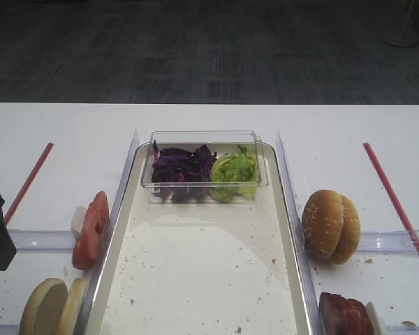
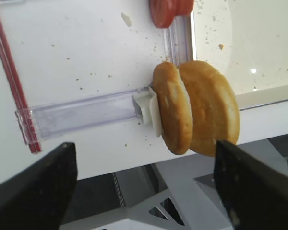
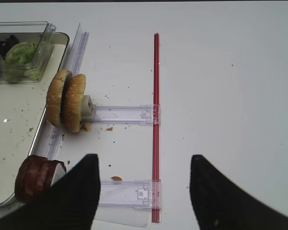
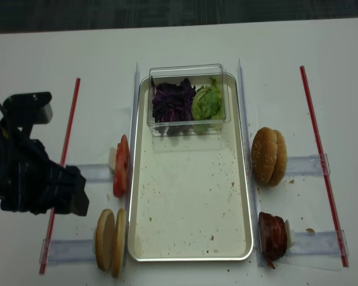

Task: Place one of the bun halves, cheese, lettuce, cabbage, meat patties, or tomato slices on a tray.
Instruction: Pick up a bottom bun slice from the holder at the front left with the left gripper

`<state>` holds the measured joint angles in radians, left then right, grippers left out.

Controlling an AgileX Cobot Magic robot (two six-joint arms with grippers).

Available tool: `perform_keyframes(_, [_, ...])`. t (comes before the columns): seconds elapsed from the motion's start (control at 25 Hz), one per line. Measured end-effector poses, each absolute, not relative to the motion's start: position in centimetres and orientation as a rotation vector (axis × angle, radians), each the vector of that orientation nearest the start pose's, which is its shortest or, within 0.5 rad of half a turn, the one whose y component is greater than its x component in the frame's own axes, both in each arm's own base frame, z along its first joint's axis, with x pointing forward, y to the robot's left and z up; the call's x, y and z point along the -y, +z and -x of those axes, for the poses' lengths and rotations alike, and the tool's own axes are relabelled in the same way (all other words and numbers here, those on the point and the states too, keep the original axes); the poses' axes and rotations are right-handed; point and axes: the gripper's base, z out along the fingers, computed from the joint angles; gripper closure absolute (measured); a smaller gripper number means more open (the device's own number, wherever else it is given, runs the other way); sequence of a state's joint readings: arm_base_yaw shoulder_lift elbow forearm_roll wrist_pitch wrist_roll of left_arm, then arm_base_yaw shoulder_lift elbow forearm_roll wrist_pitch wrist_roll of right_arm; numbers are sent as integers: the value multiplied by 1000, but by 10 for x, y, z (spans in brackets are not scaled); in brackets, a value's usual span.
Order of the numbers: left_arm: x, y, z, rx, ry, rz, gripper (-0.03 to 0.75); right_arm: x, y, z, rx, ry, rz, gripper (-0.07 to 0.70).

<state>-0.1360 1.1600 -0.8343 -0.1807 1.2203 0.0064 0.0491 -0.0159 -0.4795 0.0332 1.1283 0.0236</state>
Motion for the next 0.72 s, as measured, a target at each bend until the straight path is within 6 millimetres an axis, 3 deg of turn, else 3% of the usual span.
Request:
perform_keyframes(0.52, [81, 270, -165, -3068, -263, -147, 179, -2, 266, 8, -2117, 84, 30, 186])
perform_keyframes(0.72, [101, 257, -165, -3142, -223, -208, 179, -2, 266, 8, -2117, 84, 30, 186])
